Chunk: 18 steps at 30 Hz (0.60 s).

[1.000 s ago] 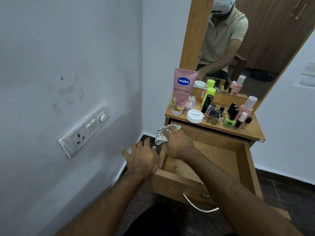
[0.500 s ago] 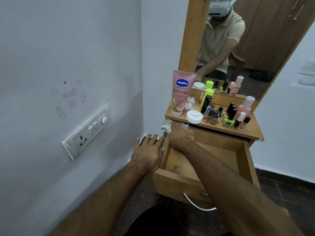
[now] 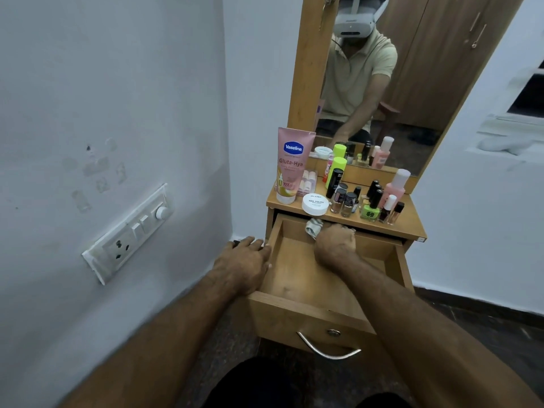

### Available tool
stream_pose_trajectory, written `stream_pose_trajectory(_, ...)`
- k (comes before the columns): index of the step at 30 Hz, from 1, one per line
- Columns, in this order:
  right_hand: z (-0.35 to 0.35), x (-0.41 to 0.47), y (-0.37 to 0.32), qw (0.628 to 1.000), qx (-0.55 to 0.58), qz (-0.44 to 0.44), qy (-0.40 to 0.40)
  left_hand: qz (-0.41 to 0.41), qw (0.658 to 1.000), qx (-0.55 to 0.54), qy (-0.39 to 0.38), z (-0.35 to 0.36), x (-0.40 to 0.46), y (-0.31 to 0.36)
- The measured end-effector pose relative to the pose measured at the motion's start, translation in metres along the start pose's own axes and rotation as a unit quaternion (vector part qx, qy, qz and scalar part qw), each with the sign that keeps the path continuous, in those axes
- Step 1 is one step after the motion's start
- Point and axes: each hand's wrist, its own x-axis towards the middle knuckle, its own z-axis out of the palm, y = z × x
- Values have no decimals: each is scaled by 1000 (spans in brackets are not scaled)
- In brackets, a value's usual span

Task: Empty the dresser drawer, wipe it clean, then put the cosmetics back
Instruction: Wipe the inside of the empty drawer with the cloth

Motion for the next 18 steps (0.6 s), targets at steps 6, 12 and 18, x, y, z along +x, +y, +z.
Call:
stream_pose_trajectory(6, 28, -11, 50, 995, 73, 72, -1, -113, 993, -22, 35, -16, 6, 37)
stream_pose_trajectory(12, 42, -20, 93, 987, 119, 107, -12, -155, 984, 2, 90, 3, 7, 55)
stream_pose_trajectory(18, 48, -17, 87, 994, 44, 91, 34, -165, 980, -11, 112, 9, 12, 56)
